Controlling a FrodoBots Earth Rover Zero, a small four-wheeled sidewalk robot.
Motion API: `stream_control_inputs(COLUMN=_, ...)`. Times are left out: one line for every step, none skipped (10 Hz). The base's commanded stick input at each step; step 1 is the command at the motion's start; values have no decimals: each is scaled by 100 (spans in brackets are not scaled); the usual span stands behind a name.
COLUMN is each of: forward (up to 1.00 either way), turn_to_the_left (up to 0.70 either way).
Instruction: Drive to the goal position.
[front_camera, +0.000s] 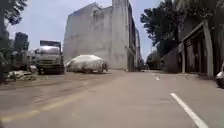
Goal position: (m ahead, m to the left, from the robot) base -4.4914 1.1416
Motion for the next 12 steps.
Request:
stream_control_inputs(forward=100, turn_to_the_left=0)
stream_control_inputs(forward=100, turn_to_the_left=0)
stream_control_inputs(forward=100, turn_to_the_left=0)
stream_control_inputs(forward=100, turn_to_the_left=0)
stream_control_inputs(forward=100, turn_to_the_left=0)
stream_control_inputs(forward=100, turn_to_the_left=0)
stream_control_inputs(forward=100, turn_to_the_left=0)
stream_control_inputs(forward=100, turn_to_the_left=0)
stream_control_inputs(forward=100, turn_to_the_left=0)
stream_control_inputs(forward=100, turn_to_the_left=0)
stream_control_inputs(forward=100, turn_to_the_left=0)
stream_control_inputs(forward=100, turn_to_the_left=0)
